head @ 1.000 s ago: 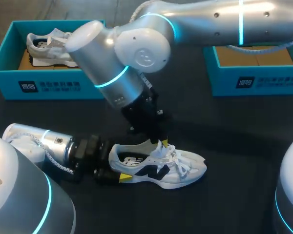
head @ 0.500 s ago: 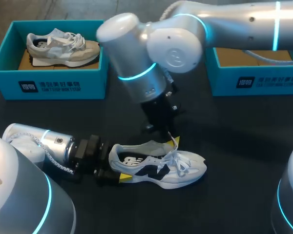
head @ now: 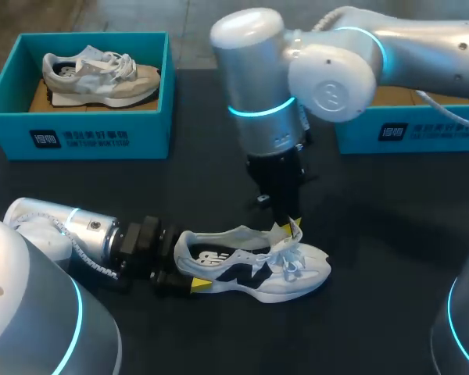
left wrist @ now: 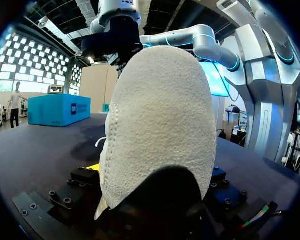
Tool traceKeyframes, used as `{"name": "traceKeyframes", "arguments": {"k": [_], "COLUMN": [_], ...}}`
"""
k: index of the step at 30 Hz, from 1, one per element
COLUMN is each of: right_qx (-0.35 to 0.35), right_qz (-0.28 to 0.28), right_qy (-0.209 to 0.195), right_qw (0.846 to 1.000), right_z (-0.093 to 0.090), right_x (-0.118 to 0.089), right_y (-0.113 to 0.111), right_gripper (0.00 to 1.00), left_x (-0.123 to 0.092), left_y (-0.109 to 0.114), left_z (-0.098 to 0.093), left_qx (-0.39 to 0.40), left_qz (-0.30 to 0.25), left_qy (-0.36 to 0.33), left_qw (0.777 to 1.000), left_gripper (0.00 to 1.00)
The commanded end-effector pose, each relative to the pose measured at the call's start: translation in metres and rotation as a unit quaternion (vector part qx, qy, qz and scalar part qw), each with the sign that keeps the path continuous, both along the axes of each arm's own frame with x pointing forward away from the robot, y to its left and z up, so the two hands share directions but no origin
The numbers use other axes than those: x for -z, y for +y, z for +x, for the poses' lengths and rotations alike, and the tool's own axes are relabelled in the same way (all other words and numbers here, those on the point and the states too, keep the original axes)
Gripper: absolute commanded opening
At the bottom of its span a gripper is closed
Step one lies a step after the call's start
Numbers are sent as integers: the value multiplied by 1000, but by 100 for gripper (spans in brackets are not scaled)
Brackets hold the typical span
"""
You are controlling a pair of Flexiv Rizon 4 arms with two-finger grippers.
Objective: Take the shoe out of the shoebox, open the shoe tongue, remove and reinsert the insole, then place the shoe into the shoebox
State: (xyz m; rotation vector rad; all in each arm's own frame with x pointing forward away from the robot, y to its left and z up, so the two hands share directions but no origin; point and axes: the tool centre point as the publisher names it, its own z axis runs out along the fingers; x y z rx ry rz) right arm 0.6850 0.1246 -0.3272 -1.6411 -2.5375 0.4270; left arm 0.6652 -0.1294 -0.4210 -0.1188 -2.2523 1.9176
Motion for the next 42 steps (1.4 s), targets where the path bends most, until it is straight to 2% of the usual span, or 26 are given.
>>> {"name": "traceKeyframes", "arguments": {"k": [1, 8, 12, 18, 19, 22, 23, 34, 42], "right_qx": [23, 15, 21, 41, 43, 45, 45, 10, -41], "right_qz": [123, 166, 167, 186, 185, 184, 183, 122, 91], "right_qy": [43, 50, 63, 55, 55, 48, 40, -25, -46], "right_qw": [991, 985, 984, 980, 980, 981, 981, 992, 994], "right_z": [0, 5, 4, 0, -1, -4, -5, -17, -23], "right_x": [0, 11, 18, 23, 23, 18, 15, -48, -74], "right_y": [-13, -26, -32, -42, -42, -41, -39, -10, 17], "right_gripper": [0, 0, 0, 2, 13, 64, 100, 100, 100], "left_x": [2, 2, 2, 2, 2, 2, 2, 2, 2], "left_y": [-1, -1, -1, -1, -1, -1, -1, -1, -1], "left_z": [1, 1, 1, 1, 1, 1, 1, 1, 1], "left_qx": [-1, -1, -1, -1, -1, -1, -1, -1, -1], "left_qz": [1, 1, 1, 1, 1, 1, 1, 1, 1], "left_qy": [0, 0, 0, 0, 0, 0, 0, 0, 0], "left_qw": [1000, 1000, 1000, 1000, 1000, 1000, 1000, 1000, 1000], "left_gripper": [0, 0, 0, 0, 0, 0, 0, 0, 0]}}
